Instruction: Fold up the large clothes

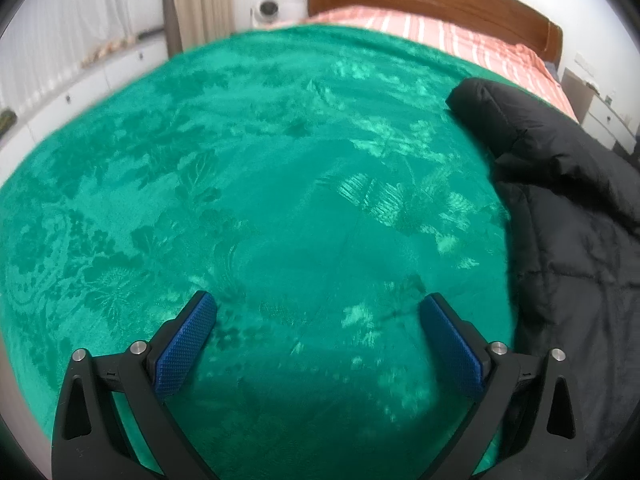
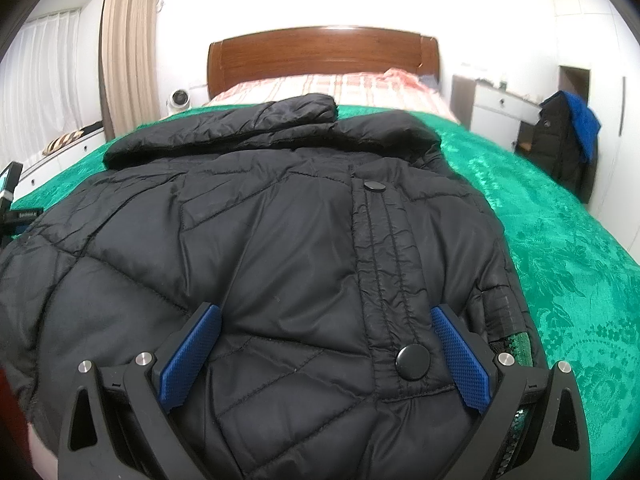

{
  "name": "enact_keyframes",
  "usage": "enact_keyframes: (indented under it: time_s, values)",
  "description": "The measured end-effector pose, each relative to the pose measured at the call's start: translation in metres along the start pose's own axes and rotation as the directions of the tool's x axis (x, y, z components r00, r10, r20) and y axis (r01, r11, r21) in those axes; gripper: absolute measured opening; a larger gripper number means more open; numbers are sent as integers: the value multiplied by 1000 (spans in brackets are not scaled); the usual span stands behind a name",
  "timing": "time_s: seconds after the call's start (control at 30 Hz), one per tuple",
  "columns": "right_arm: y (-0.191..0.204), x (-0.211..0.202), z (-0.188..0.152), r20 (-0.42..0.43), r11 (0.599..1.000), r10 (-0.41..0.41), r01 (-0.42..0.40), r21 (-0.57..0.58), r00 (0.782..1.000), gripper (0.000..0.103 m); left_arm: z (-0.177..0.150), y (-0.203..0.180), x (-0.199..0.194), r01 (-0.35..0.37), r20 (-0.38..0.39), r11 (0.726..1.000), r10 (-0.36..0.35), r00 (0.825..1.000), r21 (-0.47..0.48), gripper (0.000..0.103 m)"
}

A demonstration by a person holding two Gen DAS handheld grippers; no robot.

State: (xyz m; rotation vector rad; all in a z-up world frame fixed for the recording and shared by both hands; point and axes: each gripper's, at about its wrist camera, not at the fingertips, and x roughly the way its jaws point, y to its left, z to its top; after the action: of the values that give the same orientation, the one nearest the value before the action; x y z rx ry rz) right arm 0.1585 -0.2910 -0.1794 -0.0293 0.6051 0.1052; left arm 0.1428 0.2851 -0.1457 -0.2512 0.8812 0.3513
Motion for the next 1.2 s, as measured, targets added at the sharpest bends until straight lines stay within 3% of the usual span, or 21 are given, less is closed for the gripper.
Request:
enact_keyframes:
  time_s: [0.07, 0.1, 0.17, 0.23, 0.3, 0.33, 0.4, 0.47, 0.57, 0.63, 0.67, 0.7, 0.73, 0.77, 0.8, 0.9, 1.03, 1.1, 1.2]
  values:
    - [-10, -7, 10, -62, 998, 64, -63, 26, 996, 101, 1, 9, -20, 132, -17, 989, -134, 991, -64, 98]
    - [-18, -15, 16, -84, 994, 102, -98, 58, 991, 101, -1, 11, -35, 241, -23, 967, -244, 970, -83, 98]
    - [-40, -44, 28, -77, 983, 150, -140, 121, 986, 101, -7, 6, -57, 376, -64, 925, -379, 923, -61, 99]
    - [-62, -67, 35, -73, 986, 115, -105, 132, 991, 102, -24, -9, -70, 441, -149, 898, -436, 888, 1, 100]
    - [-85, -79, 32, -126, 988, 60, -41, 148, 990, 102, -50, -27, -73, 461, -249, 884, -430, 867, 77, 100]
    - [-98, -78, 26, -184, 984, 48, -15, 176, 982, 102, -62, -35, -72, 452, -283, 886, -408, 868, 108, 100]
    - [-121, -74, 8, -278, 965, 85, -9, 264, 957, 102, -85, -48, -71, 404, -309, 897, -338, 889, 180, 100]
    - [-133, -71, -15, -342, 930, 173, -38, 366, 924, 101, -95, -54, -77, 377, -274, 899, -314, 909, 223, 100]
    - [-131, -70, -34, -348, 878, 289, -102, 467, 892, 89, -101, -61, -82, 446, -327, 874, -372, 869, 191, 99]
    - [-119, -65, -40, -376, 889, 293, -105, 446, 879, 79, -106, -67, -82, 483, -373, 857, -395, 840, 179, 95]
    - [-112, -61, -42, -394, 899, 292, -108, 425, 872, 63, -109, -69, -81, 485, -392, 855, -389, 834, 183, 81]
    - [-106, -59, -42, -404, 899, 308, -126, 419, 861, 51, -113, -72, -80, 480, -407, 856, -376, 832, 190, 58]
    - [-101, -57, -42, -415, 899, 326, -142, 415, 850, 34, -114, -75, -80, 488, -423, 852, -379, 823, 188, 46]
    - [-97, -58, -40, -425, 908, 313, -137, 395, 849, 29, -116, -77, -82, 498, -433, 848, -385, 815, 181, 28]
    - [-96, -61, -38, -429, 914, 309, -139, 382, 849, 25, -115, -78, -85, 504, -430, 846, -395, 812, 175, 21]
    - [-101, -74, -27, -407, 904, 332, -163, 396, 851, 18, -111, -74, -98, 520, -405, 840, -426, 809, 155, 16]
    - [-107, -111, -17, -404, 913, 340, -195, 359, 849, 17, -113, -57, -119, 552, -413, 824, -460, 786, 131, 16]
    - [-104, -128, -23, -438, 920, 346, -207, 334, 829, 17, -122, -49, -131, 565, -450, 814, -458, 767, 135, 16]
    - [-101, -149, -50, -505, 902, 387, -202, 382, 771, 17, -147, -37, -149, 573, -523, 807, -430, 736, 142, 16]
